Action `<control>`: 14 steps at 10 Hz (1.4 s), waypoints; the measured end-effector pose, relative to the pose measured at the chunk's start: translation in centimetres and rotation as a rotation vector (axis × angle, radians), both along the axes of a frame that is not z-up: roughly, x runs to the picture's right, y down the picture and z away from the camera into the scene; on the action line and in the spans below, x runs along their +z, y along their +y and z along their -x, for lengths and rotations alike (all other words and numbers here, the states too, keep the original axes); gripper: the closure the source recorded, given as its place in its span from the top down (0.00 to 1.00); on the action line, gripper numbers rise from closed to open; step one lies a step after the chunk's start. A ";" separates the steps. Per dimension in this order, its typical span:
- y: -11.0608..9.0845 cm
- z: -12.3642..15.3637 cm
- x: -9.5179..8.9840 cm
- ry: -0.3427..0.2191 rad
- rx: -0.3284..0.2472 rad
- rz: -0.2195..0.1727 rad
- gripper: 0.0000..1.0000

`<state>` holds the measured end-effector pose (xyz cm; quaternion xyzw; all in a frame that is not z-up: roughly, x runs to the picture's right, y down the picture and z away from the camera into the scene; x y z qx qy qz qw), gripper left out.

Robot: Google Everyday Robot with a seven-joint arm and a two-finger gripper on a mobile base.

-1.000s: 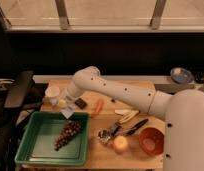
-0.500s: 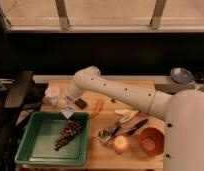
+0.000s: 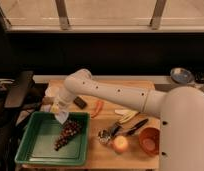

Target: Wipe tray with towel

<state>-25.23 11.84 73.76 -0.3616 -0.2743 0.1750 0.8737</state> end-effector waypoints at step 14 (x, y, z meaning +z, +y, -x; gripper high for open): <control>9.7 6.0 1.8 -0.092 -0.133 0.066 0.00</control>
